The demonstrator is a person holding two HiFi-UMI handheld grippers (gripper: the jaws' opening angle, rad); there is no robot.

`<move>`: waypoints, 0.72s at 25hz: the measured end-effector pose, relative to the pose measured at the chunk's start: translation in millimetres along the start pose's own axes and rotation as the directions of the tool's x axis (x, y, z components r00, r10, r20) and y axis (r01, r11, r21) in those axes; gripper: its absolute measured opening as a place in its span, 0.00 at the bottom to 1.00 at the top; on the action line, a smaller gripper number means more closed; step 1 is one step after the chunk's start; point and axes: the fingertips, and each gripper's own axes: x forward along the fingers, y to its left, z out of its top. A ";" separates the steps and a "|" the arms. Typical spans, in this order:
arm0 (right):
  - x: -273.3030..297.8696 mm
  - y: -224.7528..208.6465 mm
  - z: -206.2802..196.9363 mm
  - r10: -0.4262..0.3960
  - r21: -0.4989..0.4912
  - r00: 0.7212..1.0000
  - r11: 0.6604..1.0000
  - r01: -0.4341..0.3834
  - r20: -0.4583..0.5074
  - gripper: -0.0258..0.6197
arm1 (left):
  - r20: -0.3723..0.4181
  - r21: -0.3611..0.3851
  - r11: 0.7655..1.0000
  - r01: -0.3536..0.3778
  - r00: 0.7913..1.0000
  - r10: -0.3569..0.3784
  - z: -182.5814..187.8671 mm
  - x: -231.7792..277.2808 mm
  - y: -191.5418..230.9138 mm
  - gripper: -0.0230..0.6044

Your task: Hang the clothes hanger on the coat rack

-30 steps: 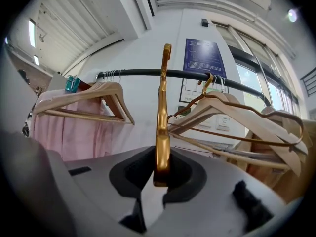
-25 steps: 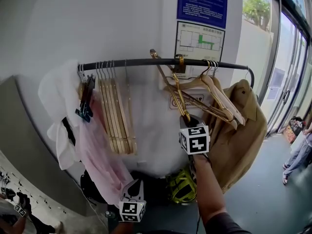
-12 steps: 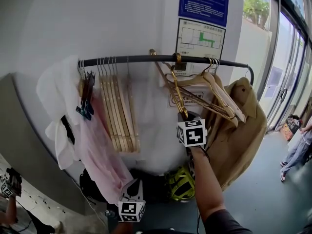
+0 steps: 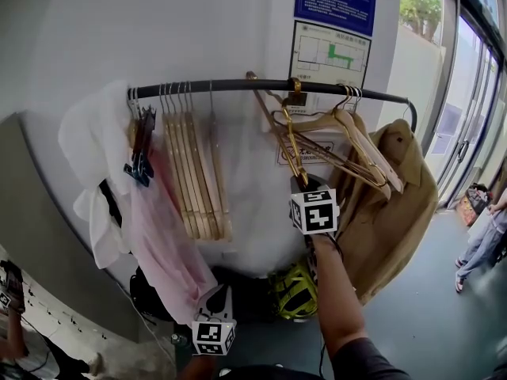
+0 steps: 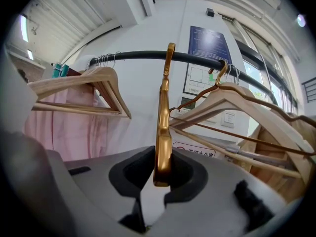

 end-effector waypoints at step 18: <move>-68.8 6.6 -36.3 -0.064 0.026 0.983 0.998 0.060 0.174 0.32 | -0.009 0.002 1.000 0.003 1.000 -0.003 0.7 8.4 -5.6 0.05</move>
